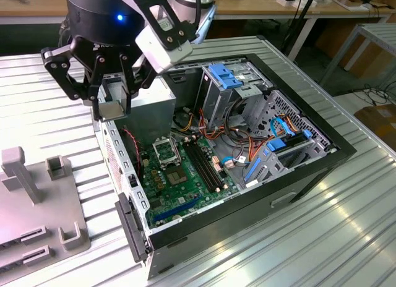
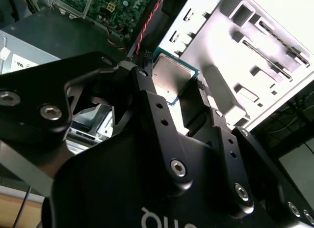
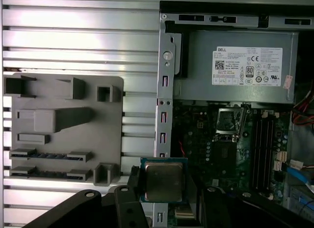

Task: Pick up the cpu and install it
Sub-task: 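Pick up the cpu and move it towards the insertion slot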

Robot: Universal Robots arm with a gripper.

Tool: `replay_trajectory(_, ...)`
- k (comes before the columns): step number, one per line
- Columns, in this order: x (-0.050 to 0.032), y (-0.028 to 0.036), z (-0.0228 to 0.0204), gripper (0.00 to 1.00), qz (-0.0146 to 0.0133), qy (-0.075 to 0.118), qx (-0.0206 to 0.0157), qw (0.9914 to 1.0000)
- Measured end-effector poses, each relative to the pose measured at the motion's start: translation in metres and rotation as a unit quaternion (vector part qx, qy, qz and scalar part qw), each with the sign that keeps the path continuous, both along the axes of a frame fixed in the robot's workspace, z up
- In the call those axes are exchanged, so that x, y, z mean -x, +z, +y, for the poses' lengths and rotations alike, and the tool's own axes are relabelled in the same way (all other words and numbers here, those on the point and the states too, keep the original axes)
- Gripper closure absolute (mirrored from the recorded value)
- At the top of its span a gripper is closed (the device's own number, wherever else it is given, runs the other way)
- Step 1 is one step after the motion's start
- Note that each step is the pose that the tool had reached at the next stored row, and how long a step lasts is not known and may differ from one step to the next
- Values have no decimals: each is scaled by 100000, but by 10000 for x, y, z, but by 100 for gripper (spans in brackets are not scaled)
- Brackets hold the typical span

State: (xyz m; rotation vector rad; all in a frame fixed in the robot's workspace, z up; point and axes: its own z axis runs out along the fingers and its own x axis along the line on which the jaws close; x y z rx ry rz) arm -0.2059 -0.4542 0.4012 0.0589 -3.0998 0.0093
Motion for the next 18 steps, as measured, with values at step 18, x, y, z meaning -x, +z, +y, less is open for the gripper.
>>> replay_trajectory(18, -107, 0, 0, 53, -2, 3, 1, 100000)
